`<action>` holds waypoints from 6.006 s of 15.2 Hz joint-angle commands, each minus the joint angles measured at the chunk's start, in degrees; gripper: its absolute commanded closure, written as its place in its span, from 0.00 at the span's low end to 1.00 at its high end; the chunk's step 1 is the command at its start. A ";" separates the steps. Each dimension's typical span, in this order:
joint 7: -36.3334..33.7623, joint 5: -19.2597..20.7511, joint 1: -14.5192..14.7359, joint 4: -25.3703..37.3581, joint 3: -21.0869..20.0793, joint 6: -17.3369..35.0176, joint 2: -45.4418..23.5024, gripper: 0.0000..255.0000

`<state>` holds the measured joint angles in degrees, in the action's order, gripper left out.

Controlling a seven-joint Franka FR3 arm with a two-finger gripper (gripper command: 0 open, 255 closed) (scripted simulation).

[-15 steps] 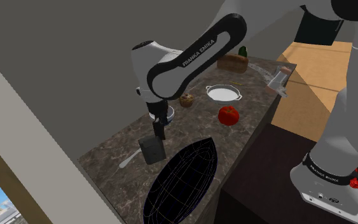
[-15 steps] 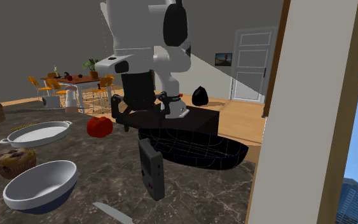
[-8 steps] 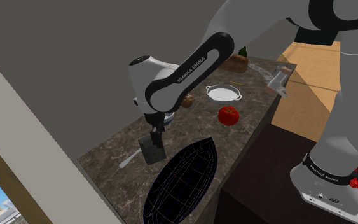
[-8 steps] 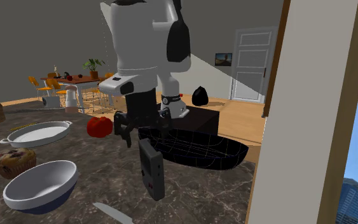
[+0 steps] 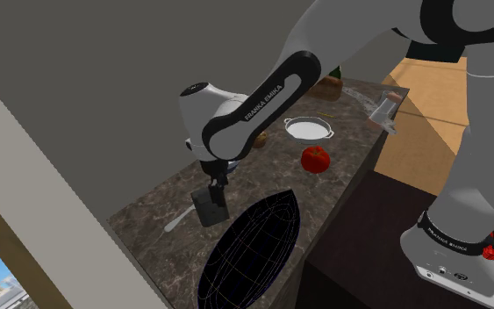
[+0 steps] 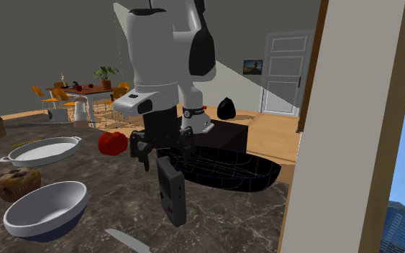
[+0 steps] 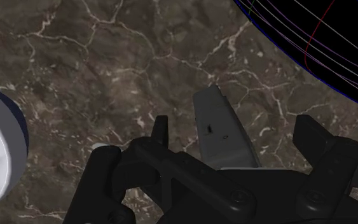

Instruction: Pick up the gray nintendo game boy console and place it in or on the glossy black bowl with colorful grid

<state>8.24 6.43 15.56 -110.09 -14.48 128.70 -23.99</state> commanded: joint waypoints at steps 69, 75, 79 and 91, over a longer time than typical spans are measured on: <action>-1.01 -13.63 2.80 -23.45 -5.57 -13.66 38.82 1.00; -1.30 -13.32 2.79 -26.32 -6.08 -8.73 36.71 1.00; -1.58 -12.98 2.74 -28.00 -6.41 -5.40 35.00 1.00; -1.62 -12.94 2.74 -28.15 -6.44 -5.09 34.83 0.00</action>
<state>6.63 -6.51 18.30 -138.24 -20.92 123.61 10.84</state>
